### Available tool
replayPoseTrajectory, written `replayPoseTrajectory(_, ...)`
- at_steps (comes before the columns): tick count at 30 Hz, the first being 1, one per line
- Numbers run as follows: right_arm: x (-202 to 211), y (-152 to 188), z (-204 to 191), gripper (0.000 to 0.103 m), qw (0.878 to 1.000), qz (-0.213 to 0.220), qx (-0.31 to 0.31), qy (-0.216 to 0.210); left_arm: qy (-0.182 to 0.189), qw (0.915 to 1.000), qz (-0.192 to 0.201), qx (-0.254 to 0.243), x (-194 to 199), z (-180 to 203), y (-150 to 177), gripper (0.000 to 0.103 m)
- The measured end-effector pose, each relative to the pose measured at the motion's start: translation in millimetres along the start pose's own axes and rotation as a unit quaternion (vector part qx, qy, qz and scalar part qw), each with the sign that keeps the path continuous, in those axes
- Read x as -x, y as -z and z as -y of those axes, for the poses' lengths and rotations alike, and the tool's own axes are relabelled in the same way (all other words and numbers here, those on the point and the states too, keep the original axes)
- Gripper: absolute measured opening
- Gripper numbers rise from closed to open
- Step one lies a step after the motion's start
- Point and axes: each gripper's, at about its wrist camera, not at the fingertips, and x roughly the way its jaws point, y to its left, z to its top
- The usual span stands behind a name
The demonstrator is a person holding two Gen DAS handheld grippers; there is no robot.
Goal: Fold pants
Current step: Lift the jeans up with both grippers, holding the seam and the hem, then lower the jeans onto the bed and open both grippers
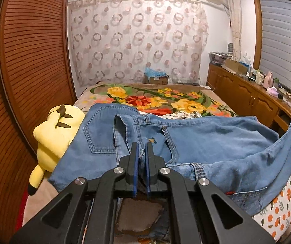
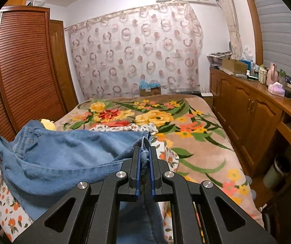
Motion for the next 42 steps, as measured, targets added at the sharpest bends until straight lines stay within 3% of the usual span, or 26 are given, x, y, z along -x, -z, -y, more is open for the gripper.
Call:
replayPoseTrajectory(9,7.5,-42.4,-6.0,0.007,0.999,0.032,0.01,0.012,-0.001,0.9996,0.027,0.0,-21.4,-4.3,-45.4,0.006)
replayPoseTrajectory(15,-8.6,-69.7,-14.8,0.007,0.999,0.034,0.025,0.027,-0.004,0.9993,0.038,-0.001,-49.4,-7.8,-81.7,0.006)
replayPoseTrajectory(26,-87.8,-89.0,-28.1,0.007,0.997,-0.003,0.046,0.061,-0.016,0.9998,0.01,0.011,-124.6,-19.8,-107.7,0.006)
replayPoseTrajectory(35,-147.0,-72.4,-34.0,0.007,0.993,-0.099,0.039,0.053,-0.024,0.9979,-0.06,-0.005,-167.7,-14.9,-91.5,0.007)
replayPoseTrajectory(38,-147.1,-69.9,-35.0,0.01,0.991,-0.115,0.035,0.053,-0.04,0.9972,-0.061,-0.016,-163.3,-11.8,-88.5,0.024)
replayPoseTrajectory(40,-140.1,-71.9,-34.6,0.016,0.991,-0.117,0.031,0.053,-0.044,0.9968,-0.061,-0.025,-156.3,-9.7,-86.8,0.043)
replayPoseTrajectory(42,-132.4,-76.1,-34.6,0.027,0.991,-0.117,0.029,0.055,-0.037,0.9972,-0.059,-0.028,-148.9,-10.0,-86.1,0.048)
